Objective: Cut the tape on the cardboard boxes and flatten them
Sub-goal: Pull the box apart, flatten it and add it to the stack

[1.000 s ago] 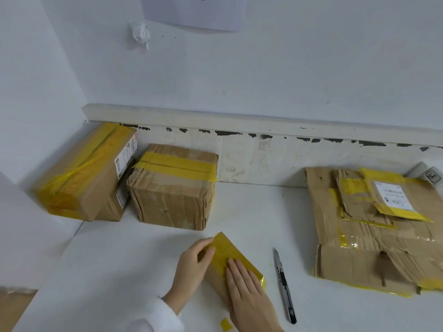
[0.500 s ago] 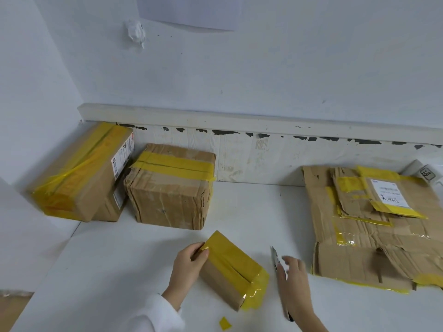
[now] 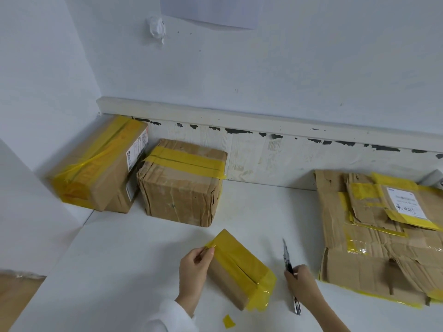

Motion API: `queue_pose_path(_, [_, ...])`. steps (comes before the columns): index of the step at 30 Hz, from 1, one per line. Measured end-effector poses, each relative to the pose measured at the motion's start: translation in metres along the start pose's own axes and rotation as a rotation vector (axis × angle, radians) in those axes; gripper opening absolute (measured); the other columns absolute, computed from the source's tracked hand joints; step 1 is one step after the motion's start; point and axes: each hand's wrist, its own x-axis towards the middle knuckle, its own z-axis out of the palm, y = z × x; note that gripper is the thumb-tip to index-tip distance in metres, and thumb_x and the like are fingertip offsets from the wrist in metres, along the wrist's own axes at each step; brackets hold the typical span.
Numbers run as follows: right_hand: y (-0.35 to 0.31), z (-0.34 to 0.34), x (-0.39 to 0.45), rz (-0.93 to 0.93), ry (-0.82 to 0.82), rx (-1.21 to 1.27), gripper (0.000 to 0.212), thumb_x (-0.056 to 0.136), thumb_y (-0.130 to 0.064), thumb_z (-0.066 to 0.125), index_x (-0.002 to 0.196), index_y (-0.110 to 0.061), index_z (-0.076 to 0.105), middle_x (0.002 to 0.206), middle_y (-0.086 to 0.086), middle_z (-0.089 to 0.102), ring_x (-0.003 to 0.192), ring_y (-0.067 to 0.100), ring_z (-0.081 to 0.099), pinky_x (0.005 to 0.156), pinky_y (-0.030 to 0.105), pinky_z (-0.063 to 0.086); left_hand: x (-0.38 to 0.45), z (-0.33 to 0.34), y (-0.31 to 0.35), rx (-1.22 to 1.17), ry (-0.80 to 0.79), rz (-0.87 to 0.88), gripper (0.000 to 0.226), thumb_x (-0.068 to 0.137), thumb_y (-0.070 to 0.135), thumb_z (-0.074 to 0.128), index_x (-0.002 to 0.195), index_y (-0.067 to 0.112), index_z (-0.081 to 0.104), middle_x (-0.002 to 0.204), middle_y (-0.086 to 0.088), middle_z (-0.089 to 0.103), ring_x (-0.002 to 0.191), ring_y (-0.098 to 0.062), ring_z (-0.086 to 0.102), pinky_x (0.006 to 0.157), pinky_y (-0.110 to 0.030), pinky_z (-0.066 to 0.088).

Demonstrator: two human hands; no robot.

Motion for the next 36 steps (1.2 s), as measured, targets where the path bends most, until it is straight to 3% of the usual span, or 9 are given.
queue_pose_path(4, [-0.041,-0.029,-0.015,-0.201,0.019,0.1,0.026,0.097,-0.007,0.042,0.123,-0.006,0.042,0.092,0.015,0.06,0.054,0.013,0.061,0.049,0.018,0.046,0.001,0.0,0.001,0.041,-0.001,-0.012,0.011,0.087,0.018,0.066,0.077,0.014,0.066,0.072,-0.001,0.063,0.071,-0.015,0.056,0.06,-0.012,0.041])
queue_pose_path(8, [-0.098,-0.027,-0.045,-0.501,0.03,-0.451,0.04,0.101,-0.028,0.037,0.141,-0.031,0.031,0.101,0.001,0.061,0.086,0.021,0.064,0.065,0.024,0.041,0.007,0.001,0.004,-0.038,-0.028,-0.133,0.008,0.086,0.014,0.066,0.087,0.007,0.063,0.074,-0.004,0.058,0.072,-0.019,0.052,0.068,-0.028,0.043])
queue_pose_path(10, [-0.117,-0.015,-0.06,-0.563,0.03,-0.709,0.05,0.1,-0.018,0.036,0.144,-0.037,0.02,0.111,0.002,0.058,0.099,0.027,0.06,0.069,0.03,0.038,0.009,0.003,0.006,-0.083,-0.024,-0.173,0.008,0.086,0.011,0.066,0.087,0.006,0.06,0.076,-0.007,0.057,0.074,-0.022,0.052,0.071,-0.033,0.043])
queue_pose_path(16, [-0.127,0.004,-0.067,-0.599,0.051,-0.81,0.054,0.091,0.0,0.044,0.14,-0.019,0.028,0.11,0.006,0.054,0.096,0.028,0.06,0.066,0.032,0.037,0.013,0.003,0.009,-0.051,-0.052,-0.194,0.011,0.087,0.013,0.065,0.08,0.011,0.056,0.077,-0.007,0.058,0.075,-0.022,0.053,0.068,-0.031,0.044])
queue_pose_path(22, [-0.126,0.007,-0.064,-0.649,0.036,-0.833,0.047,0.093,0.001,0.039,0.136,-0.017,0.032,0.082,0.007,0.035,0.084,0.029,0.055,0.063,0.032,0.034,0.015,0.003,0.01,-0.028,-0.051,-0.2,0.011,0.088,0.013,0.064,0.08,0.012,0.056,0.077,-0.006,0.058,0.077,-0.022,0.054,0.074,-0.034,0.048])
queue_pose_path(25, [-0.127,0.007,-0.064,-0.668,0.043,-0.855,0.046,0.092,0.002,0.04,0.135,-0.015,0.033,0.092,0.008,0.043,0.088,0.029,0.057,0.063,0.032,0.034,0.015,0.003,0.009,-0.024,-0.051,-0.203,0.01,0.087,0.013,0.064,0.081,0.01,0.057,0.077,-0.006,0.058,0.077,-0.022,0.054,0.075,-0.035,0.049])
queue_pose_path(27, [-0.13,0.008,-0.065,-0.676,0.041,-0.89,0.045,0.092,0.003,0.04,0.133,-0.012,0.034,0.1,0.009,0.05,0.094,0.03,0.06,0.059,0.031,0.034,0.015,0.003,0.009,-0.014,-0.049,-0.198,0.011,0.087,0.014,0.064,0.081,0.009,0.057,0.075,-0.005,0.056,0.076,-0.022,0.053,0.072,-0.034,0.047])
queue_pose_path(30, [-0.137,0.012,-0.07,-0.698,0.021,-0.951,0.037,0.092,0.006,0.039,0.128,-0.005,0.037,0.082,0.009,0.037,0.095,0.03,0.061,0.045,0.029,0.022,0.016,0.004,0.009,0.038,-0.044,-0.174,0.013,0.087,0.015,0.065,0.078,0.011,0.056,0.074,-0.004,0.057,0.075,-0.022,0.053,0.069,-0.031,0.045])
queue_pose_path(36, [-0.133,0.007,-0.077,-0.73,-0.008,-1.036,0.034,0.093,0.009,0.034,0.125,0.0,0.038,0.074,0.013,0.031,0.098,0.029,0.06,0.044,0.027,0.018,0.014,0.006,0.01,0.161,-0.031,-0.098,0.017,0.086,0.014,0.065,0.074,0.014,0.054,0.074,0.0,0.059,0.073,-0.015,0.054,0.06,-0.018,0.04])
